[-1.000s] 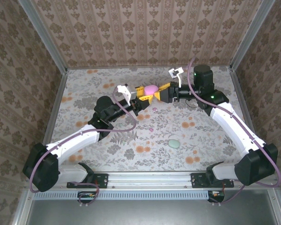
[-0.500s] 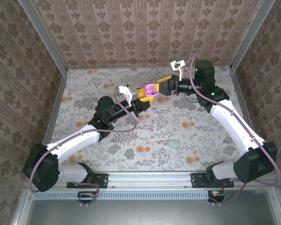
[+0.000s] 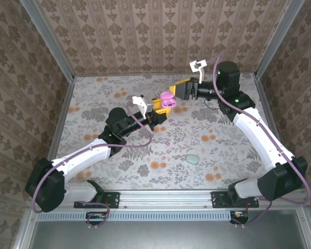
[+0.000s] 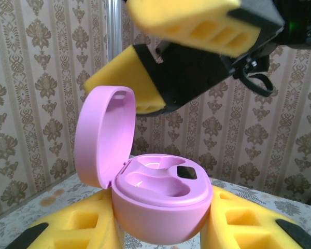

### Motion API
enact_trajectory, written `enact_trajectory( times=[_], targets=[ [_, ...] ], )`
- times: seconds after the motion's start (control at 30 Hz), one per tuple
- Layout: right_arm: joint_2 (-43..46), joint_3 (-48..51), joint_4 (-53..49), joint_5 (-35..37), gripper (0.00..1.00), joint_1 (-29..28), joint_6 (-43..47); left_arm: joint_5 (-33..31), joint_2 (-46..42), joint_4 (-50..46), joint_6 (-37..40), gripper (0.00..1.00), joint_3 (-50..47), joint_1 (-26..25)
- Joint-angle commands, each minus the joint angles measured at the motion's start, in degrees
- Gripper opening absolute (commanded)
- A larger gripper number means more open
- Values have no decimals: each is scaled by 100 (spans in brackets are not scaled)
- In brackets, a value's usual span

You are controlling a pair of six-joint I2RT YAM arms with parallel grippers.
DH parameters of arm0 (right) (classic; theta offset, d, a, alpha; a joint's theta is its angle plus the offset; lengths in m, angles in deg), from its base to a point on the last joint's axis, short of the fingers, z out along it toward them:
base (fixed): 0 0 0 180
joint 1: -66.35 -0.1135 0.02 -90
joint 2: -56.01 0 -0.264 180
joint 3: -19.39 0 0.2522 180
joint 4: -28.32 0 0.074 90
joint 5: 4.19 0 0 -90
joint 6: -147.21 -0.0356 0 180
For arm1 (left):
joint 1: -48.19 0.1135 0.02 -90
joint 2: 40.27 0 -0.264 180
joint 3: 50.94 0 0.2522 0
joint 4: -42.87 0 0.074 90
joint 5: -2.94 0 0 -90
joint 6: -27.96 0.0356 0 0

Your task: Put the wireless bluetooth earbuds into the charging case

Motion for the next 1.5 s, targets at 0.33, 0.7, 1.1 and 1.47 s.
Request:
enact_trajectory(
  times=[0.33, 0.7, 1.1, 1.47],
  targets=[
    [113, -13, -1735, 2264, 48, 466, 279, -524, -629, 180, 64, 34, -350, -7],
    [-2190, -350, -2825, 1807, 34, 530, 186, -700, -1195, -304, 101, 34, -522, -58],
    [-4418, -1902, -3372, 1539, 39, 59, 475, -744, -1280, -457, 149, 34, -438, -118],
    [-5338, -3130, -4177, 2260, 45, -270, 1070, -779, -1203, -527, 196, 34, -358, -156]
  ],
)
